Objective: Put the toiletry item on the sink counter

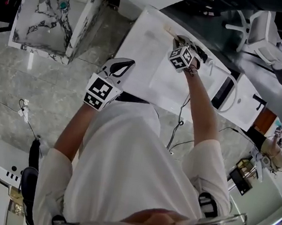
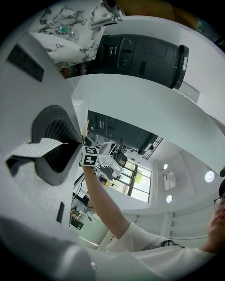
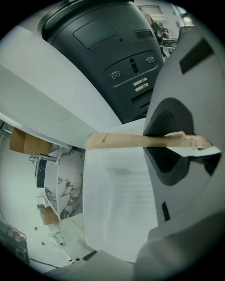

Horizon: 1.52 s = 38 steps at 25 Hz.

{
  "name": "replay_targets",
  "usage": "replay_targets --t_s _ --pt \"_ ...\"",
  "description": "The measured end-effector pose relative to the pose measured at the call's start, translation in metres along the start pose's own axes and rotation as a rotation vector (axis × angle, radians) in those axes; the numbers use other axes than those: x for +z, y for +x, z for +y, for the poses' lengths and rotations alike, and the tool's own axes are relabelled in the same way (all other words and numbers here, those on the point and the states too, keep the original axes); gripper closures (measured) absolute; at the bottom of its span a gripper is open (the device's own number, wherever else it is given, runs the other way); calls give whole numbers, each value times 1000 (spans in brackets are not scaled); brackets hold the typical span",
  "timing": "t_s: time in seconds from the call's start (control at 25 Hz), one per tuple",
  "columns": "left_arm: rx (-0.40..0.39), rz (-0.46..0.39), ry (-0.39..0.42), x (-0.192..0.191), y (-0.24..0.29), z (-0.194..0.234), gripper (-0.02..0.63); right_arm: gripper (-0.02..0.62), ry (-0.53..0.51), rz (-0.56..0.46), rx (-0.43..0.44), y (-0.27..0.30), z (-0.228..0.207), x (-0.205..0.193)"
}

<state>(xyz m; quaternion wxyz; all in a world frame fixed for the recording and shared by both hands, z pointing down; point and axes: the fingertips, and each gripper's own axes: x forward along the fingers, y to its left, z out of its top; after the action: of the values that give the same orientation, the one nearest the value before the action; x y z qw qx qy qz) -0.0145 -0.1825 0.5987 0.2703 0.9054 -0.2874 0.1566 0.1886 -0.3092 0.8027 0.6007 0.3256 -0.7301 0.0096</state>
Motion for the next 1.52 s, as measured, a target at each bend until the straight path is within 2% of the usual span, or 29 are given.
replay_targets --t_s 0.36,0.52,0.72,0.84,1.28,1.52 --pt "-5 16 -11 -8 7 -1 601 529 -55 51 33 24 6 -10" --pt "1 25 -22 -10 8 1 601 522 -49 60 44 34 8 -11" --pt "16 30 -26 -13 8 4 601 405 -20 72 98 39 18 -15" --pt "22 35 -34 -16 5 6 601 368 -10 68 117 38 20 -14" --pt "3 29 -9 -11 7 -5 601 362 21 40 97 18 13 -9" --pt "-6 31 12 -10 7 -15 601 391 74 19 90 0 8 -4"
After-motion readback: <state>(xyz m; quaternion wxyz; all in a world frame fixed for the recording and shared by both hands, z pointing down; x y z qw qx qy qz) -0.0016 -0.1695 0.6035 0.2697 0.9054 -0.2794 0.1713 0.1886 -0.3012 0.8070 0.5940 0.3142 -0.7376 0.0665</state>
